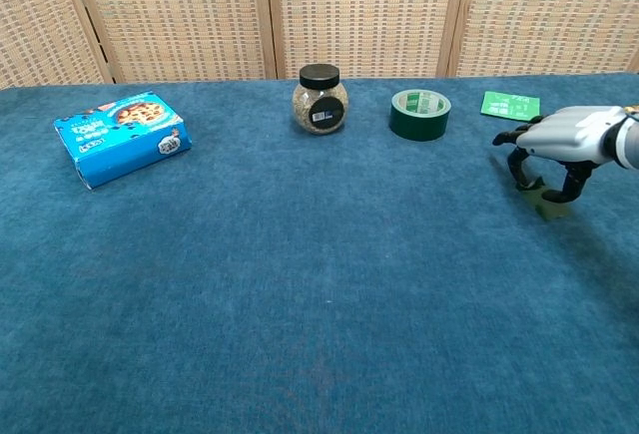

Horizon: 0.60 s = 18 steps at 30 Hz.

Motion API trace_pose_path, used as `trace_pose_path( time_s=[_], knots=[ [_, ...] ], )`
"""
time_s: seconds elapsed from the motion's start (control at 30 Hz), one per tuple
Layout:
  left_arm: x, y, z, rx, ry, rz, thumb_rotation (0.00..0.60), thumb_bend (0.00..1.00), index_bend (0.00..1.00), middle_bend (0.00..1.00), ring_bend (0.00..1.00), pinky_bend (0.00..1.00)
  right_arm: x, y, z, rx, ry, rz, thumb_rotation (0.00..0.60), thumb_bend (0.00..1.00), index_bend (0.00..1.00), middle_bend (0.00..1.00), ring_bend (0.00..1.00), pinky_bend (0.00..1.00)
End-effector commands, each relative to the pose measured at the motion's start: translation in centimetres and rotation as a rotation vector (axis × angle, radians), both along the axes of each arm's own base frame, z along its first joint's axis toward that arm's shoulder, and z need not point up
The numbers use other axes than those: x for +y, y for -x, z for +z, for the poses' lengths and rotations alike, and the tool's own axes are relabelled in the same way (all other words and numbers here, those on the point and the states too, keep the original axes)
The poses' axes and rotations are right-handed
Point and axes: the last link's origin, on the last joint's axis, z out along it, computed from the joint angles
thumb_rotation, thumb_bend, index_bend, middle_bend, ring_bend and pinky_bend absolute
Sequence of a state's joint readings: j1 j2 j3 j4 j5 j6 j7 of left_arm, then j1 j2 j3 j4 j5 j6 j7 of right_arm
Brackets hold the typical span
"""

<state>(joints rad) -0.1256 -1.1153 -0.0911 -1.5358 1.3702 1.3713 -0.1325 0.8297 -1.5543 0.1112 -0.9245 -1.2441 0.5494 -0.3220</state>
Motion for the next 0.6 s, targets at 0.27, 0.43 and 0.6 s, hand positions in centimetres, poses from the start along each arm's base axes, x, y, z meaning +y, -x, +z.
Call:
trace_pose_path(
  time_s=[0.27,0.43,0.6],
  knots=[
    [-0.02,-0.02,-0.04,0.002,0.0,0.001,0.6,0.0,0.0,0.0,0.0,0.0,0.56,-0.46,0.77,-0.017,0.039,0.03,0.6,0.47,0.42,0.0,0.0,0.0],
    [0.0,0.0,-0.07,0.003,0.001,0.002,0.6,0.0,0.0,0.0,0.0,0.0,0.6,-0.54,0.95,-0.021,0.056,0.048,0.6,0.47,0.42,0.0,0.0,0.0],
    [-0.02,0.0,-0.05,0.003,-0.001,0.002,0.6,0.0,0.0,0.0,0.0,0.0,0.23,-0.31,0.88,-0.024,0.08,0.054,0.6,0.47,0.42,0.0,0.0,0.0]
  ],
)
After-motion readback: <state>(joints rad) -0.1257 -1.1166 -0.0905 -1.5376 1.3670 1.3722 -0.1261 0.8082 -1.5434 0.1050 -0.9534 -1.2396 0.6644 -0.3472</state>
